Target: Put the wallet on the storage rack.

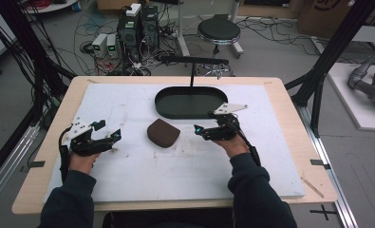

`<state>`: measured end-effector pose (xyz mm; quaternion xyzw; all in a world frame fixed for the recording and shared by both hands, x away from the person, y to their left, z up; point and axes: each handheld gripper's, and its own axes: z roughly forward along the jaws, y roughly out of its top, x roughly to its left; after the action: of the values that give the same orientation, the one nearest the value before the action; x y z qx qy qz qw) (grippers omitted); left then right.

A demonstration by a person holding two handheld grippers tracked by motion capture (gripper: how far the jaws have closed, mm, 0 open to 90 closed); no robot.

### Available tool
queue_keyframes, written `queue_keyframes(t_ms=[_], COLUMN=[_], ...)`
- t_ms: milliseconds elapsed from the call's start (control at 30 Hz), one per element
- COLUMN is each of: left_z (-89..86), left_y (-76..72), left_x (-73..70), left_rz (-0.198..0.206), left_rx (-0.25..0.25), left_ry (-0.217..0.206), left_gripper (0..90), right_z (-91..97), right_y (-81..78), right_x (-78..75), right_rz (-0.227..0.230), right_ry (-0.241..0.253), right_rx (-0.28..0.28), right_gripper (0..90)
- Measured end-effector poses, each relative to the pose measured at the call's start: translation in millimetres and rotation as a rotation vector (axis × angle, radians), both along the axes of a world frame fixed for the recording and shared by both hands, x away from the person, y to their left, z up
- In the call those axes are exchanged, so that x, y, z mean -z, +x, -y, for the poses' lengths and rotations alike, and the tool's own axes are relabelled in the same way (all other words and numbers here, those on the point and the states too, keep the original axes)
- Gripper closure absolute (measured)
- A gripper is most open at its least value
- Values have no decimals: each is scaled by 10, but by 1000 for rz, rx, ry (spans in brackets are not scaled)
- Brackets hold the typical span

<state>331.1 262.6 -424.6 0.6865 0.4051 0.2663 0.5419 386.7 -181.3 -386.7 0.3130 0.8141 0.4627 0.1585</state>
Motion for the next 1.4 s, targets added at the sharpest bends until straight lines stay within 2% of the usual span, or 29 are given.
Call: queue_keyframes(t_ms=[33, 67, 100, 133, 167, 267, 300, 367, 500, 533, 667, 733, 800, 867, 900, 1000, 1133, 1167, 1233, 1300, 1400], left_z=[-2, -3, -4, -6, -5, -5, -5, -3, -3, 0, 0, -3, -3, -4, -4, -2, 3, 3, 2, -4, -6], left_y=[-4, -7, -10, -10, -10, -7, -8, -7, -7, -5, -2, -2, -3, -1, 0, -1, 2, 1, 0, 2, 0], left_x=[0, 0, -1, -1, 0, 1, 1, 3, 1, 1, 0, -1, 0, 2, 3, 2, 4, 4, 5, 5, 5], left_rz=[-2, -4, -4, -4, -4, -6, -6, -7, -6, -5, -6, -7, -7, -8, -9, -9, -9, -8, -10, -11, -11], left_rx=[0, -1, -2, -3, -4, -4, -4, -4, -4, -3, -3, -3, -4, -4, -3, -5, -3, -2, -5, -4, -3], left_ry=[1, 1, 1, 4, 4, 6, 7, 6, 10, 8, 9, 9, 4, 5, 7, 8, 6, 6, 5, 6, 5], left_gripper=[227, 227, 227, 227, 227, 227, 227, 227, 227, 227, 227, 227, 227, 227, 227, 227, 227, 227, 227, 227, 227], right_z=[0, -159, -159, -298, -298, -513, -513, -640, -740, -813, -928, -1014, -1029, -1076, -1080, -1050, -1008, -1007, -1011, -1023, -1017], right_y=[0, 38, 38, 72, 72, 148, 148, 187, 221, 239, 268, 315, 321, 335, 350, 403, 473, 477, 472, 436, 412], right_x=[0, 63, 63, 129, 129, 261, 261, 329, 371, 373, 357, 404, 424, 510, 539, 572, 641, 640, 621, 575, 535], right_rz=[0, -19, -19, -35, -35, -72, -72, -94, -102, -116, -115, -127, -137, -164, -190, -220, -322, -320, -315, -285, -267], right_ry=[0, -1, -1, -12, -12, -22, -22, -20, -21, -35, -57, -64, -76, -115, -103, -80, -23, -26, -34, -68, -91], right_rx=[0, -35, -35, -70, -70, -115, -115, -135, -145, -144, -170, -180, -179, -184, -185, -194, -198, -204, -225, -225, -223], right_gripper=[206, 206, 206, 206, 206, 206, 206, 206, 206, 206, 206, 206, 206, 192, 190, 179, 180, 184, 250, 291, 324])
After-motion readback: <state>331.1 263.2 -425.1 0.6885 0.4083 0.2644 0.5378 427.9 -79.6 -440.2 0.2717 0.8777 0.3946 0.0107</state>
